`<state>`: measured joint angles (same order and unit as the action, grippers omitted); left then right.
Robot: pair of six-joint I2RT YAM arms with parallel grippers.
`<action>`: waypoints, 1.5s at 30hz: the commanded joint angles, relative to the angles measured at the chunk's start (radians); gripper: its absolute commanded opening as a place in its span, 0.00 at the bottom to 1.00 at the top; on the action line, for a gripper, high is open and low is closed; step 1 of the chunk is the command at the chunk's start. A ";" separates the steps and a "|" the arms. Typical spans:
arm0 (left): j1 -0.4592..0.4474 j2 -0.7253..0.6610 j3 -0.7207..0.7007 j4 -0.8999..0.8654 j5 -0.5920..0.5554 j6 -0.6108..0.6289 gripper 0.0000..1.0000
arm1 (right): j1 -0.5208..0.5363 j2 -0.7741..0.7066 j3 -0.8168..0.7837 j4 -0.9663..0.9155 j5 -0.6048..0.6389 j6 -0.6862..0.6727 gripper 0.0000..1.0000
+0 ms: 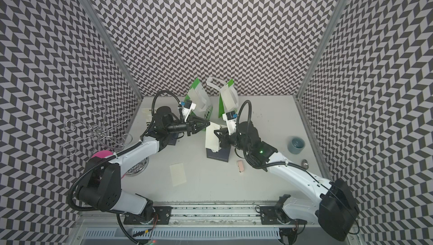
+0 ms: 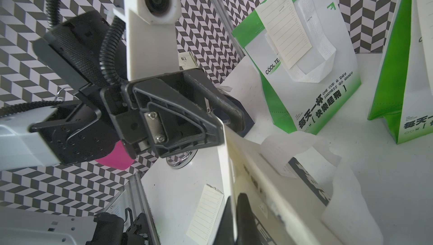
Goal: Staple the receipts to the bags
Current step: Hold the receipt from the takeout bag.
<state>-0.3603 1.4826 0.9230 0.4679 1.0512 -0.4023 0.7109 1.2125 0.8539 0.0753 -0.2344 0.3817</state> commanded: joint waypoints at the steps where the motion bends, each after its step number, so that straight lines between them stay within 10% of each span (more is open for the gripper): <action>1: -0.006 -0.018 0.035 -0.012 -0.011 0.032 0.15 | 0.000 0.009 0.024 0.029 0.016 -0.015 0.00; 11: -0.011 -0.030 0.037 -0.034 -0.018 0.058 0.00 | -0.002 -0.008 0.009 0.037 0.083 -0.030 0.00; 16: -0.012 -0.029 0.040 -0.032 -0.014 0.053 0.37 | -0.005 -0.021 0.041 -0.006 0.054 -0.087 0.00; 28: -0.026 -0.014 0.038 0.040 0.034 0.013 0.55 | -0.071 -0.035 0.050 -0.090 -0.099 -0.153 0.00; 45: -0.034 0.003 0.062 -0.042 0.023 0.068 0.41 | -0.071 -0.004 0.063 -0.088 -0.126 -0.174 0.00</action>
<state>-0.3866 1.4799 0.9497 0.4332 1.0679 -0.3553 0.6403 1.2041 0.8948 -0.0322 -0.3553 0.2310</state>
